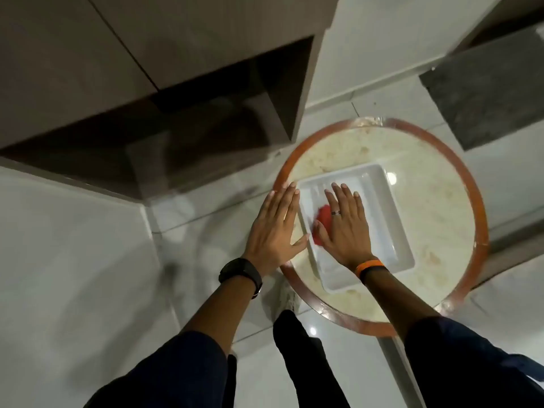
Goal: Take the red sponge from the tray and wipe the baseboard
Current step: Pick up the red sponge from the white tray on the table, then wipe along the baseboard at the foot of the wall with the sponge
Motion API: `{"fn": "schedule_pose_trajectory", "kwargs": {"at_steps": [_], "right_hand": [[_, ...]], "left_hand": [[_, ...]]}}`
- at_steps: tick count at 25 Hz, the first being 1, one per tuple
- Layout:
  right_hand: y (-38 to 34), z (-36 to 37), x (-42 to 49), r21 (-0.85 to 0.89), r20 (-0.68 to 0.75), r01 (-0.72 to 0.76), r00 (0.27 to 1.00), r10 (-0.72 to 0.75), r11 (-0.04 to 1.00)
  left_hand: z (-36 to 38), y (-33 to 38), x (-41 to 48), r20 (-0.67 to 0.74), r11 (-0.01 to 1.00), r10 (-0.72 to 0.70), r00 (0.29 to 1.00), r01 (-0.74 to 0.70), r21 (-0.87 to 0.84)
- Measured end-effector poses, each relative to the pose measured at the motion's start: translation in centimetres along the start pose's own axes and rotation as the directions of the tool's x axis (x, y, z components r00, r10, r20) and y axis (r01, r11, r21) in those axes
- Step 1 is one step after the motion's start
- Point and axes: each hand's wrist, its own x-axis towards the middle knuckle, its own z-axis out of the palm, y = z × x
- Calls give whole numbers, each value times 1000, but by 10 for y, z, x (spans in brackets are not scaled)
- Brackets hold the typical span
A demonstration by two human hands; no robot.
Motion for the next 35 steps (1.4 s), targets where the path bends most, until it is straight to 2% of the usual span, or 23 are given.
{"fn": "schedule_pose_trajectory", "kwargs": {"at_steps": [2, 4, 6, 9, 12, 14, 16, 18, 20, 23, 25, 27, 28, 30, 32, 33, 35], "right_hand": [[24, 28, -12, 25, 60, -10, 998, 8, 1000], [35, 51, -32, 32, 62, 45, 997, -47, 998], [47, 67, -40, 61, 33, 93, 995, -95, 994], [56, 71, -32, 105, -70, 129, 990, -122, 986], [53, 56, -17, 179, -74, 55, 996, -43, 982], [41, 39, -14, 267, -60, -53, 996, 72, 962], [18, 23, -18, 351, -117, -132, 976, 183, 927], [-20, 14, -26, 421, -223, -132, 944, 243, 897], [-66, 19, -37, 544, -253, -98, 928, 274, 834], [-139, 68, -54, 681, -96, -109, 967, 235, 725], [-189, 134, -65, 715, 133, -219, 975, 178, 664], [-236, 218, -76, 730, 392, -395, 911, 132, 558], [-255, 261, -80, 722, 488, -474, 865, 115, 505], [-293, 346, -88, 655, 634, -593, 768, 86, 468], [-331, 422, -93, 585, 739, -679, 671, 53, 443], [-349, 453, -92, 563, 767, -704, 641, 45, 432], [-382, 501, -86, 555, 785, -730, 618, 38, 398]], "left_hand": [[32, 14, 10, 109, 1000, -9, 994, 7, 11], [51, 20, 7, 217, 997, -54, 975, 40, 71], [64, 24, 5, 261, 995, -51, 964, 28, 94], [68, 21, 5, 249, 993, -47, 967, 19, 114], [64, 21, 5, 255, 994, -47, 966, 20, 109], [59, 16, 1, 246, 996, -41, 968, 21, 86], [54, 5, -10, 218, 998, -59, 974, 49, 49], [53, -14, -26, 221, 997, -73, 973, 68, 32], [58, -39, -53, 240, 997, -79, 968, 74, 30], [79, -94, -120, 330, 987, -136, 934, 97, 131], [106, -144, -175, 417, 964, -230, 879, 146, 223], [141, -198, -225, 515, 931, -322, 795, 167, 324], [158, -223, -243, 572, 915, -363, 735, 164, 370], [194, -269, -270, 665, 876, -447, 599, 144, 460], [229, -309, -287, 712, 835, -514, 477, 91, 542], [245, -325, -289, 719, 812, -539, 439, 44, 582], [271, -353, -283, 731, 776, -564, 384, -57, 628]]}}
